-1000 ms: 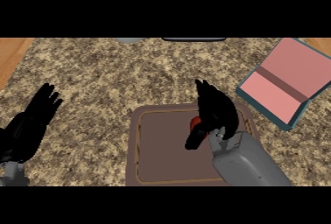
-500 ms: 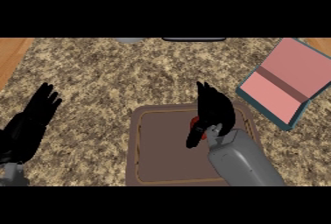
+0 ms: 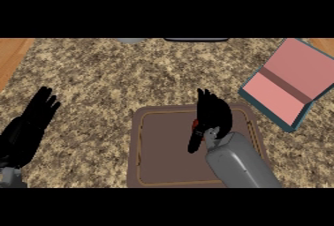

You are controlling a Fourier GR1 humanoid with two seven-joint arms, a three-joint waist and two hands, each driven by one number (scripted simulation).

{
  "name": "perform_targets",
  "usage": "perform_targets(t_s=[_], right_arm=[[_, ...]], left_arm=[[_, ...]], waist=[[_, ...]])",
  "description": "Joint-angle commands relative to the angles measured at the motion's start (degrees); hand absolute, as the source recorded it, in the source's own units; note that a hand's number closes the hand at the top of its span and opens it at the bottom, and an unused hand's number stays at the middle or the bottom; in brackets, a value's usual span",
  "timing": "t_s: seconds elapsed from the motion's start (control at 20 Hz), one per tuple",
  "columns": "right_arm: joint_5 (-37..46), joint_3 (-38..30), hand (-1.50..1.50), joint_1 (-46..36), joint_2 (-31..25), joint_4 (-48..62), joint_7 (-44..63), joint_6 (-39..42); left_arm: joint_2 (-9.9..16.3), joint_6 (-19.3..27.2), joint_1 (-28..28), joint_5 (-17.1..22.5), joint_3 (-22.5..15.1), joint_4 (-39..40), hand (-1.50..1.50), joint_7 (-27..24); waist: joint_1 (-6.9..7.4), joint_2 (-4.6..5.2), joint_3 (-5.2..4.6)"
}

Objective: Pick the bell pepper from the tray and place it in the cardboard box

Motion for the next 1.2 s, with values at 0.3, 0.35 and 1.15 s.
perform_targets(t_s=[0.3, 0.35, 1.15], right_arm=[[1.9, 0.2, -1.50, 2.1, 0.9, 4.6, 4.3, 0.5], [1.5, -0.2, -1.50, 2.7, 0.9, 2.7, 5.7, 1.9], [7.0, -2.5, 1.50, -2.2, 0.9, 12.5, -6.5, -3.7]], left_arm=[[0.0, -0.7, -2.0, -0.8, 2.1, 0.1, 0.00, 3.4], [-0.3, -0.3, -2.7, -1.3, 2.4, -0.1, 0.00, 2.5], [-5.7, -2.0, -1.0, -4.6, 2.8, -3.6, 0.00, 6.0]], waist=[[-0.09, 0.01, 0.03], [-0.20, -0.02, 0.02], [0.10, 0.06, 0.03]])
